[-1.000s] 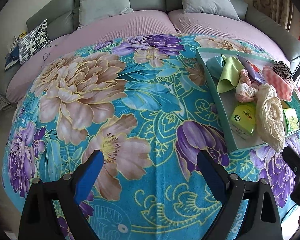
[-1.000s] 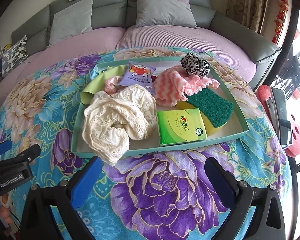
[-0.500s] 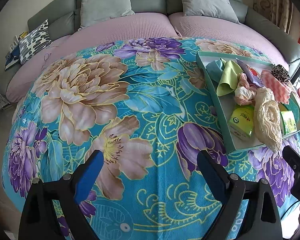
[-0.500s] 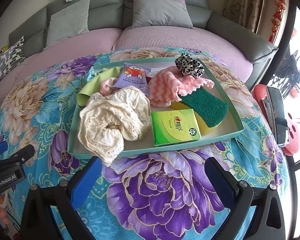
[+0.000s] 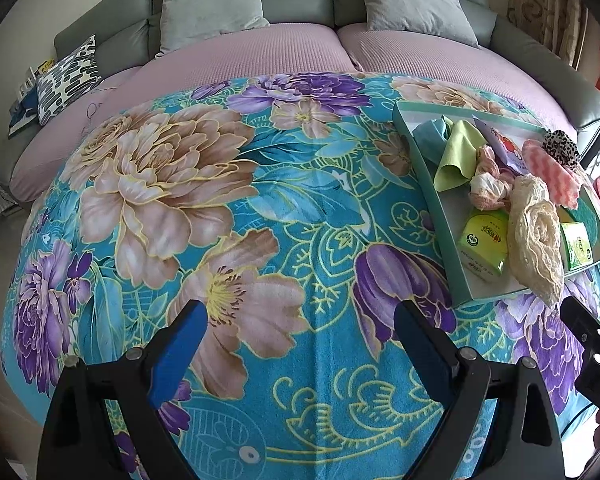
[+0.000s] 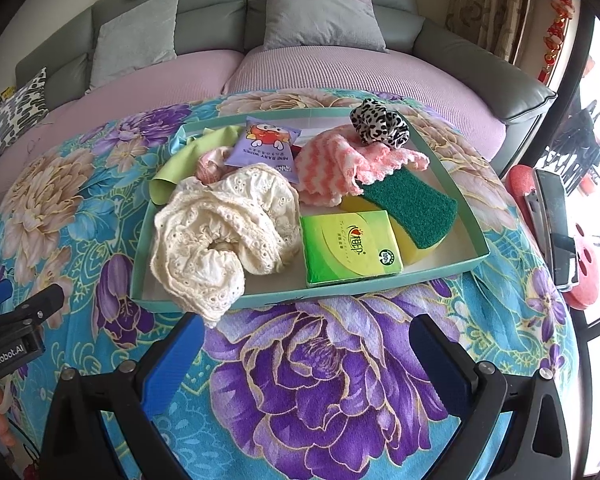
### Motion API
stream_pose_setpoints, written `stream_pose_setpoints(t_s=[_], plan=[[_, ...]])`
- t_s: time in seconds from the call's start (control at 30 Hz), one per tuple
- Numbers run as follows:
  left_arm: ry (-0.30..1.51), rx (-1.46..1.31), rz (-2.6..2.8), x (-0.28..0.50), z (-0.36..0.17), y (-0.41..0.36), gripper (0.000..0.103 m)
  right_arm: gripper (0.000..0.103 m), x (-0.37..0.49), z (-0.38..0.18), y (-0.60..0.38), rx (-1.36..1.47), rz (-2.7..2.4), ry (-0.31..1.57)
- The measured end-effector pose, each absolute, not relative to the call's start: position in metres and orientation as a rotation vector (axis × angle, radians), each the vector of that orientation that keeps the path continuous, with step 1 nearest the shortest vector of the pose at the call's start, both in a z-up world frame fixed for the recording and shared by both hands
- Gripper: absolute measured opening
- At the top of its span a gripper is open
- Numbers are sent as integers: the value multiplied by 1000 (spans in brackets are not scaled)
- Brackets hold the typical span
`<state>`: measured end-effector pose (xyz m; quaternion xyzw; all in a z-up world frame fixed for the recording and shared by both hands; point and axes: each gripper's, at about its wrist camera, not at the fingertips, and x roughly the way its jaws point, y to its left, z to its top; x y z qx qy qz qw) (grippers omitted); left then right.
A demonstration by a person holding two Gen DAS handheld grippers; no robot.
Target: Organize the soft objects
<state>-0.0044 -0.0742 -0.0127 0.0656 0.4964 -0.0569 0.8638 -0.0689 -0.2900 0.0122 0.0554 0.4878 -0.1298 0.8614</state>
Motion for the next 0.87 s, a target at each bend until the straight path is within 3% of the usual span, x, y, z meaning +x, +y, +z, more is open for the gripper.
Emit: stream_pose_setpoints(t_s=[0.87], plan=[[1027, 128, -122, -6, -12, -73, 95, 103, -69, 10, -291, 114, -278, 1038]])
